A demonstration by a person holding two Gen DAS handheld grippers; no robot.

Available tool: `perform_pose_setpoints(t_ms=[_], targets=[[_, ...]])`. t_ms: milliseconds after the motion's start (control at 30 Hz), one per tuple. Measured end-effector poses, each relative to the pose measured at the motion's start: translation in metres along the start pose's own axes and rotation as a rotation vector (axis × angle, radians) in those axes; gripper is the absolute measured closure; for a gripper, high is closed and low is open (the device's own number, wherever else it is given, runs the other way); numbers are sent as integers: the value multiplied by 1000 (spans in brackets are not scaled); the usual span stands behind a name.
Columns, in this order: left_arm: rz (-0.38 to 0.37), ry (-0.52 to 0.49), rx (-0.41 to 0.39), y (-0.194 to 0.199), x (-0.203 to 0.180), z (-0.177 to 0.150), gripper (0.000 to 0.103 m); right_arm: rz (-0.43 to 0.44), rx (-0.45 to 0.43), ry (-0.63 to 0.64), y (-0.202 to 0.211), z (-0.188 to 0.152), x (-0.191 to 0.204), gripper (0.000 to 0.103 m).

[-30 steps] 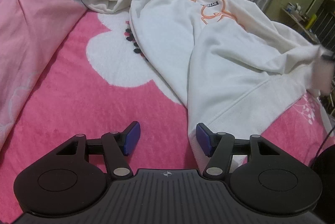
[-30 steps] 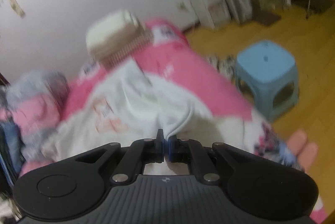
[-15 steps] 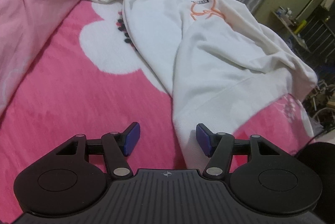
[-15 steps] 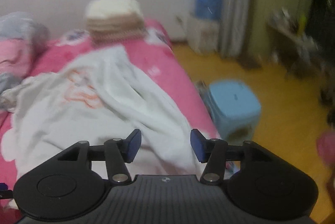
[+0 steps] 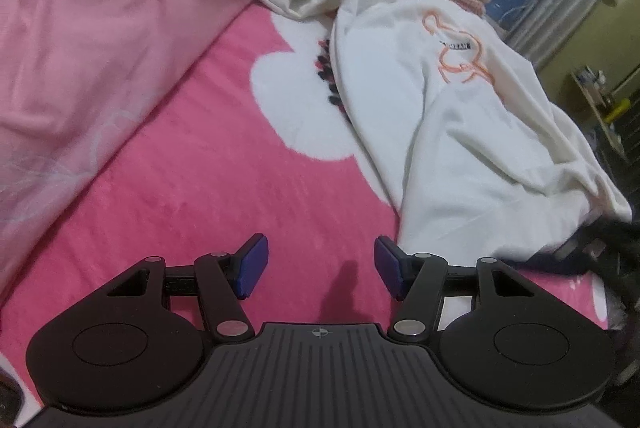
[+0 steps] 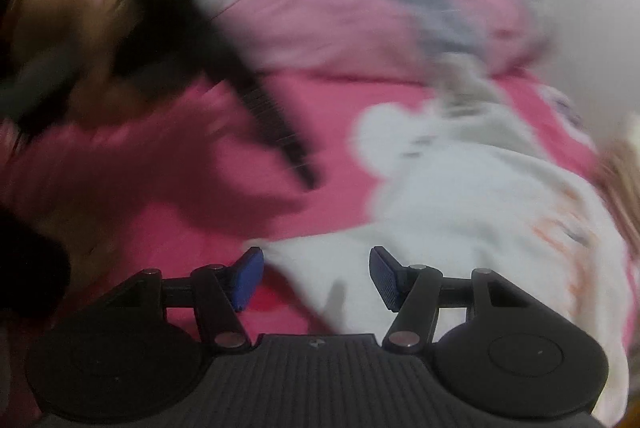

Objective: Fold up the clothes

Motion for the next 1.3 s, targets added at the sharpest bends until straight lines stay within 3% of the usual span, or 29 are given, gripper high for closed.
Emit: perform_pose_setpoints(t_ms=[133,200,267,300,433,567,700,867,1100,1300], targets=[[0,-9,-1,-2,1,0,44,7,31,153,-21,-6,26,49],[-3,-8,-3,-3,1,0,44,-1,43,155,-25,-9,25,61],[-7,-5,-6,-2,2,0,44,-9,48,116,-25,-10,17,87],[-9,-2,-8,-2,3,1,44,-10,45,58,-22,-8,8,92],[-9,7,-10,-2,4,2,44,-69,1,-240,-6,-7,-50,97],[-4,10,-17,-1,4,2,44,-118,-9,-689,11,-35,-130,97],[-21,47,-33,0,6,5,44,-82,-38,-1128,18,-82,-182,98],[-109,177,-85,-3,11,23,44,-36,-82,-1394,23,-120,-194,99],[-230,323,-152,-28,15,65,44,-4,-87,-1408,27,-122,-181,99],[-217,334,-121,-64,14,89,45,-1,-84,-1354,28,-114,-171,99]])
Point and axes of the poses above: each gripper's, at about its wrist camera, not at the fingertips, and y roughly against the way its jaws point, x to its left, z to its top, the point moved 8 cm from there along -y, roughly the way its jaws point, and after that the axes turned 11 degrees about -z, right-handed, at the moved point
